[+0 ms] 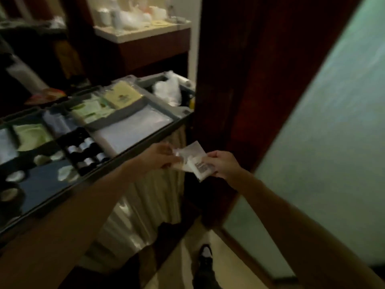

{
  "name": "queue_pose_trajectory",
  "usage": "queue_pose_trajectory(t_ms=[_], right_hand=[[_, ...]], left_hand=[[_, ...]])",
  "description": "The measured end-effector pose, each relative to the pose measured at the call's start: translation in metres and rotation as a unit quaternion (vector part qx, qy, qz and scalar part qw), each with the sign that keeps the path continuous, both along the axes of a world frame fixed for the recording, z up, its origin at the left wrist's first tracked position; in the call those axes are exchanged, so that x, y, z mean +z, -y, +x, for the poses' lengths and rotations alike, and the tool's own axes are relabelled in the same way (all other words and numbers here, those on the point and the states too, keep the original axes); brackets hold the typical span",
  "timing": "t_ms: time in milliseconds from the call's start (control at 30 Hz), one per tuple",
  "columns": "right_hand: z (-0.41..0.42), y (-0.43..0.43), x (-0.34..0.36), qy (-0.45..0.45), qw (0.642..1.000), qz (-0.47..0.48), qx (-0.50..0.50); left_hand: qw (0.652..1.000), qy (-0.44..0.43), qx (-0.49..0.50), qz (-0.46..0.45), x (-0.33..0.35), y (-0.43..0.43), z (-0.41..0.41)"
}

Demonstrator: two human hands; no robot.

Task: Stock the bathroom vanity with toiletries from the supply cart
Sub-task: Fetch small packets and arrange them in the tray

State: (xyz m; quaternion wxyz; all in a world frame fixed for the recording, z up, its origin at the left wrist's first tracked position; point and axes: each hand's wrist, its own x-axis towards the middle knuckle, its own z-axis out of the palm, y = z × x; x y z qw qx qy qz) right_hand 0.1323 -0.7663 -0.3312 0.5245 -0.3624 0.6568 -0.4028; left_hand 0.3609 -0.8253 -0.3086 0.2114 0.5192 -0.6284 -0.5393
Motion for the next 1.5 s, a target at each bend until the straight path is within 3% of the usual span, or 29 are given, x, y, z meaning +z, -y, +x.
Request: queue_pose_trajectory(t_ms=[267,400,633,967,1233,1500], right_hand=[[-0.139,-0.199,0.015,-0.018,0.984,-0.012,-0.175],[-0.186,-0.289,0.010,-0.012,0.969,0.005,-0.247],[-0.262,-0.524,0.016,-0.006,0.912,-0.016,-0.410],[-0.333,-0.837,-0.002,0.010,0.868,-0.013,-0.496],[-0.350,-1.018,-0.008,0.014,0.767,-0.024,-0.641],[-0.388,-1.116,-0.021,0.034,0.665,-0.006,-0.746]], left_hand=[[0.964,0.066,-0.258,0.016,-0.007,-0.099,-0.163],[0.946,0.065,-0.315,0.033,-0.012,-0.149,-0.228],[0.899,0.040,-0.432,0.053,-0.015,-0.340,-0.375],[0.808,0.066,-0.585,0.005,-0.031,-0.632,-0.509],[0.770,0.037,-0.634,0.064,-0.031,-0.811,-0.606],[0.715,0.034,-0.688,0.118,-0.044,-0.932,-0.703]])
